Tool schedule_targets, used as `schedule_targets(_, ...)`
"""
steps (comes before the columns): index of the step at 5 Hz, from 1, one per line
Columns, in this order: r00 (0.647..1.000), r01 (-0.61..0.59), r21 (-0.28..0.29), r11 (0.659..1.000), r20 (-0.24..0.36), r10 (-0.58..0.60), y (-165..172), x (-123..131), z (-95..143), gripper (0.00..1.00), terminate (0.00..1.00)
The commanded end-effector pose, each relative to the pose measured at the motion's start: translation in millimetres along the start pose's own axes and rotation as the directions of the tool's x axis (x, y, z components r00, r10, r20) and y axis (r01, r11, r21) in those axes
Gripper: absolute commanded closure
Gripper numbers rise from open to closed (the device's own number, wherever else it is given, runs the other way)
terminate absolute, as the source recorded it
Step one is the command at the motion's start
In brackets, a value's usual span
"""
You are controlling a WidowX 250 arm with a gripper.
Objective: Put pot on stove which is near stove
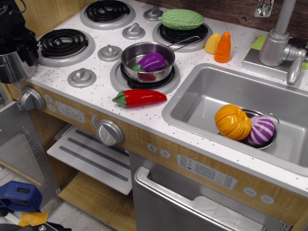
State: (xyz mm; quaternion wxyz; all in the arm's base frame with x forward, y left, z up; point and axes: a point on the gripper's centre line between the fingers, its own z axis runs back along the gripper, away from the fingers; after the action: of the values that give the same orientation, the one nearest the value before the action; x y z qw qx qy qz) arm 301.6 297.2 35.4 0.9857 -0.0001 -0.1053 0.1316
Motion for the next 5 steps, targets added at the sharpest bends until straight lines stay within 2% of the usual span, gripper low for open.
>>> schedule_targets(1, 0.998, -0.038, 0.024, 0.999, 0.041, 0.037, 12.1, 7.4, 19.2, 1.00, 0.00)
schedule_targets(3, 0.996, 0.007, 0.114, 0.993, 0.090, -0.017, 0.3, 10.2, 37.2, 1.00, 0.00)
schedule_targets(5, 0.986, 0.051, 0.162, 0.985, 0.148, -0.076, -11.7, 18.1, 57.5, 1.00, 0.00)
